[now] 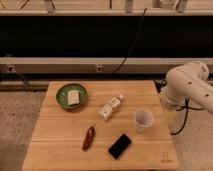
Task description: Move the arm in a circular motion
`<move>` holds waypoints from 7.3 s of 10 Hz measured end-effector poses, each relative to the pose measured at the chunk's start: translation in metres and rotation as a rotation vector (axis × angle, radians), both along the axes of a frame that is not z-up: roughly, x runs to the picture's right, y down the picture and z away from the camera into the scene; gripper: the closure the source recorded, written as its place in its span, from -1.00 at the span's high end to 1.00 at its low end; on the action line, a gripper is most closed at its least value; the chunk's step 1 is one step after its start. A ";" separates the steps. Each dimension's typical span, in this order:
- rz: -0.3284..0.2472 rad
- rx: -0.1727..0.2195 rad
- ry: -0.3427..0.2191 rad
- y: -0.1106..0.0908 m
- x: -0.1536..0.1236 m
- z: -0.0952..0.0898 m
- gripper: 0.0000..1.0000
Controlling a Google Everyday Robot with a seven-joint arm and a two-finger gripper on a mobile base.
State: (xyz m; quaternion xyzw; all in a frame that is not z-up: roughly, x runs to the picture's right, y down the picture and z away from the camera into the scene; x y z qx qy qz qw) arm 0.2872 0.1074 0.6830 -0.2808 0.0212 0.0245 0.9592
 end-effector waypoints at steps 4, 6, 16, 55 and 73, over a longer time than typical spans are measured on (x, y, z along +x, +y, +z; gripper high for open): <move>0.000 0.000 0.000 0.000 0.000 0.000 0.60; 0.000 0.000 0.000 0.000 0.000 0.000 0.60; -0.012 0.001 -0.002 -0.010 -0.006 0.007 0.60; -0.393 -0.046 -0.188 0.015 -0.178 -0.030 0.60; -0.110 -0.071 -0.093 0.033 -0.013 -0.028 0.60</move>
